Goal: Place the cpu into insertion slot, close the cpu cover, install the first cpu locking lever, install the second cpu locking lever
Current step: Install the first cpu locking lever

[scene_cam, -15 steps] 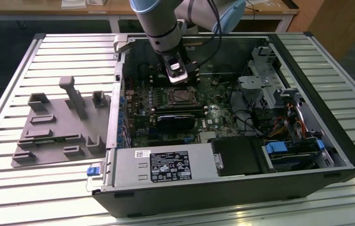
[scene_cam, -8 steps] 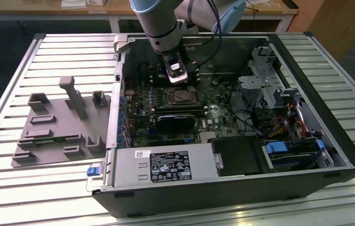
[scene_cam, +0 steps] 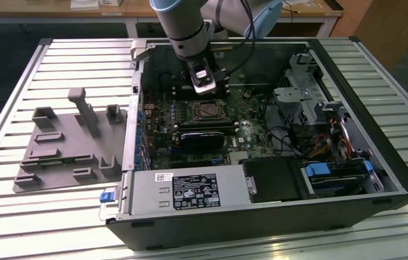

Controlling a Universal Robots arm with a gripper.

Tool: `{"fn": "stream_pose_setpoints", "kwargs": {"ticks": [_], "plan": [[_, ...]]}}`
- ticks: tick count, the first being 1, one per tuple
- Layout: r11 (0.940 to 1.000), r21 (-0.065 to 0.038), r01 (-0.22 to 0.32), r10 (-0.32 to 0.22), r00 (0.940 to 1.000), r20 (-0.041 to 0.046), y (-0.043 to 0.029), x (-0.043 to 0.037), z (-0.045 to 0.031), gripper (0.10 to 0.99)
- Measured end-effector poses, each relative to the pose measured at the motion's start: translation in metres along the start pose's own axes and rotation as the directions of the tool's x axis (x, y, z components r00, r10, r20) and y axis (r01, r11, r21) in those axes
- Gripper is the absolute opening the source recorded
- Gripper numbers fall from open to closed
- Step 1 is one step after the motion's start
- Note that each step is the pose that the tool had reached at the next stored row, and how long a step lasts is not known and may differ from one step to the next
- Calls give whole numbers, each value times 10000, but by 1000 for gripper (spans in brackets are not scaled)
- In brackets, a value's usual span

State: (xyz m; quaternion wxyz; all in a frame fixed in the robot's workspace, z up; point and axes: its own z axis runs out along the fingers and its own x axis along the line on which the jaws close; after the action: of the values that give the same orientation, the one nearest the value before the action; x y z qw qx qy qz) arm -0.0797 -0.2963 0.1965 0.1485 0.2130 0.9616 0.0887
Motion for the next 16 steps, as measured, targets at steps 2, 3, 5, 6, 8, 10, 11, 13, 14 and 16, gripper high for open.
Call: {"fn": "stream_pose_setpoints", "kwargs": {"ticks": [2, 3, 5, 6, 8, 10, 11, 13, 14, 16], "plan": [[10000, 0, 0, 0, 10000, 0, 7, -8, -29, 102], [10000, 0, 0, 0, 10000, 0, 9, -10, -38, 102], [10000, 0, 0, 0, 10000, 0, 14, -15, -56, 102], [10000, 0, 0, 0, 10000, 0, 17, -18, -68, 102], [10000, 0, 0, 0, 10000, 0, 24, -25, -96, 102], [10000, 0, 0, 0, 10000, 0, 32, -33, -127, 102], [10000, -1, 0, 0, 10000, 0, 36, -38, -144, 102], [10000, 0, 0, 0, 10000, 0, 42, -45, -169, 102], [10000, -1, 0, 0, 10000, 0, 43, -46, -173, 102], [10000, -3, 0, 0, 10000, 1, 43, -46, -173, 102]]}}
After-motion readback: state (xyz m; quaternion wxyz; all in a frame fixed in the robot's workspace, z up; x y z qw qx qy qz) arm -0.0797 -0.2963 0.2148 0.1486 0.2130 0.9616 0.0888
